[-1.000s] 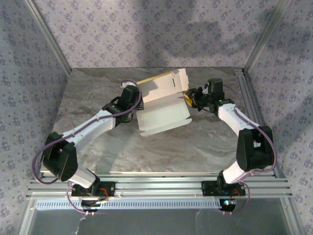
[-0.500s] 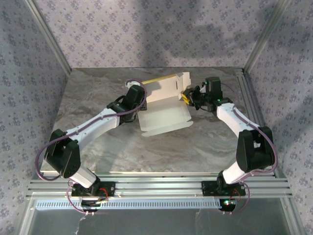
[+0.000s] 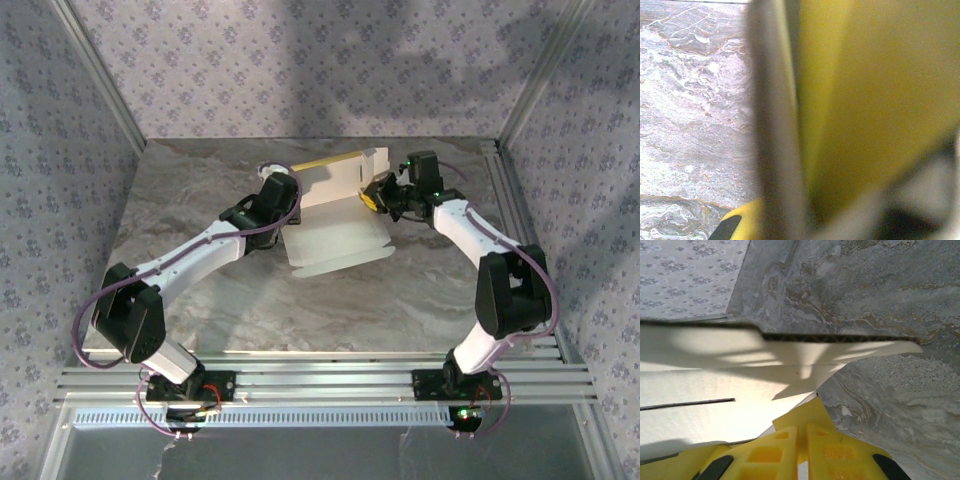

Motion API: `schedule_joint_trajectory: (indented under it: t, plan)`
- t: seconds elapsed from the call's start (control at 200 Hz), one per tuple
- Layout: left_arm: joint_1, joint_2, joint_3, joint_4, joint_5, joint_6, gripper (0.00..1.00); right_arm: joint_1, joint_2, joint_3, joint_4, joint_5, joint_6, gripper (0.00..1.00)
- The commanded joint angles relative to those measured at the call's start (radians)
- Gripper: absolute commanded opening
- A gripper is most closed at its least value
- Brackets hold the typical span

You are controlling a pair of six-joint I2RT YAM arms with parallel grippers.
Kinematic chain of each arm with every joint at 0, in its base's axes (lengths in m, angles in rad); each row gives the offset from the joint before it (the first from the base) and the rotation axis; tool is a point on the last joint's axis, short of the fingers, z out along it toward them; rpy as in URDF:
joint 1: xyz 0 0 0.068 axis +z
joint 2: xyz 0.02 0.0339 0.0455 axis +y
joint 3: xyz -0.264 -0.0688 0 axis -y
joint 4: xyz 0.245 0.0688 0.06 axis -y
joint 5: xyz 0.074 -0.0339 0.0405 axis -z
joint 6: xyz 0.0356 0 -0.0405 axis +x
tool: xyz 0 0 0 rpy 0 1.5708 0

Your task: Fold the paper box

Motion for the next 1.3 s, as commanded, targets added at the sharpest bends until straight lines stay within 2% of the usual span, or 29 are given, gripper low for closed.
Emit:
schedule_joint_trajectory:
  t: [0.0,0.33,0.535,0.62,0.735,0.905,0.954,1.044,1.149,1.244,1.294]
  plan:
    - [-0.016,-0.042,0.021,0.063,0.028,0.017,0.0,0.026,0.026,0.05,-0.074,-0.015,-0.041,0.11]
    - [-0.02,-0.056,0.017,0.06,0.009,0.044,0.0,0.089,0.109,0.254,-0.315,0.055,-0.164,0.1]
    - [-0.013,-0.054,0.026,0.053,0.016,0.049,0.0,0.089,0.111,0.344,-0.426,0.079,-0.242,0.1]
    - [0.004,-0.047,0.035,0.034,0.034,0.049,0.0,0.074,0.061,0.361,-0.43,0.081,-0.3,0.1]
    - [0.054,-0.048,0.033,0.018,0.098,0.053,0.0,0.057,-0.112,0.329,-0.371,0.105,-0.427,0.16]
    - [0.131,-0.06,0.062,-0.032,0.253,0.104,0.0,-0.017,-0.348,0.205,-0.268,0.211,-0.656,0.39]
    - [0.15,-0.068,0.075,-0.059,0.291,0.119,0.0,-0.066,-0.375,0.142,-0.191,0.181,-0.71,0.43]
    - [0.176,-0.074,0.105,-0.114,0.351,0.146,0.0,-0.139,-0.394,0.017,-0.027,0.07,-0.795,0.52]
    - [0.196,-0.072,0.13,-0.164,0.416,0.168,0.0,-0.148,-0.314,0.082,-0.11,-0.074,-0.963,0.52]
    - [0.206,-0.063,0.149,-0.203,0.446,0.179,0.0,-0.098,-0.244,0.143,-0.21,-0.065,-1.098,0.53]
    - [0.211,-0.059,0.156,-0.218,0.456,0.184,0.0,-0.066,-0.228,0.149,-0.226,-0.017,-1.136,0.53]
